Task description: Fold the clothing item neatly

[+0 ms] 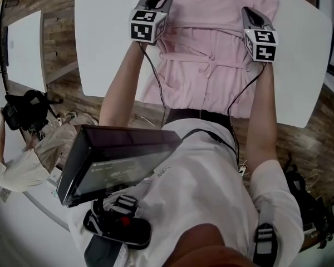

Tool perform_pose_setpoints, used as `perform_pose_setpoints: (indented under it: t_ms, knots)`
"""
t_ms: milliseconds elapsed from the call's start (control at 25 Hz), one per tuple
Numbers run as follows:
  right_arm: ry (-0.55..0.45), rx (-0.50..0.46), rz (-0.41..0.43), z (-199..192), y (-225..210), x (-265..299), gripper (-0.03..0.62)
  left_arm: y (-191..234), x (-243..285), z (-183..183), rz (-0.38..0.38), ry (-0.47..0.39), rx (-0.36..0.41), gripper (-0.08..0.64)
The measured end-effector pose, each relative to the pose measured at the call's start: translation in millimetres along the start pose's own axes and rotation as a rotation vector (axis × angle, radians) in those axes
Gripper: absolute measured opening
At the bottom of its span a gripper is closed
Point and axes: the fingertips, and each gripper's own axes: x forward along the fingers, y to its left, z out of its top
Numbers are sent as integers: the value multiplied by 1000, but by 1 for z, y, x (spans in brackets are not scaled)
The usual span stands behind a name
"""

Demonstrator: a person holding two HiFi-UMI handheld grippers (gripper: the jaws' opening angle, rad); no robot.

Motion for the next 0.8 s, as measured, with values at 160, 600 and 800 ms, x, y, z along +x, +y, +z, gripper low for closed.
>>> perform_pose_setpoints:
  t_ms: [160, 600, 800]
  knots:
    - [-35, -18, 5, 26, -15, 16, 5, 3, 26, 34, -23, -20, 37, 3]
    - [-46, -120, 1, 66, -52, 56, 22, 30, 94, 63, 5, 87, 161, 15]
    - [-15, -165, 30, 64, -70, 73, 113, 42, 111, 65, -21, 131, 151, 101]
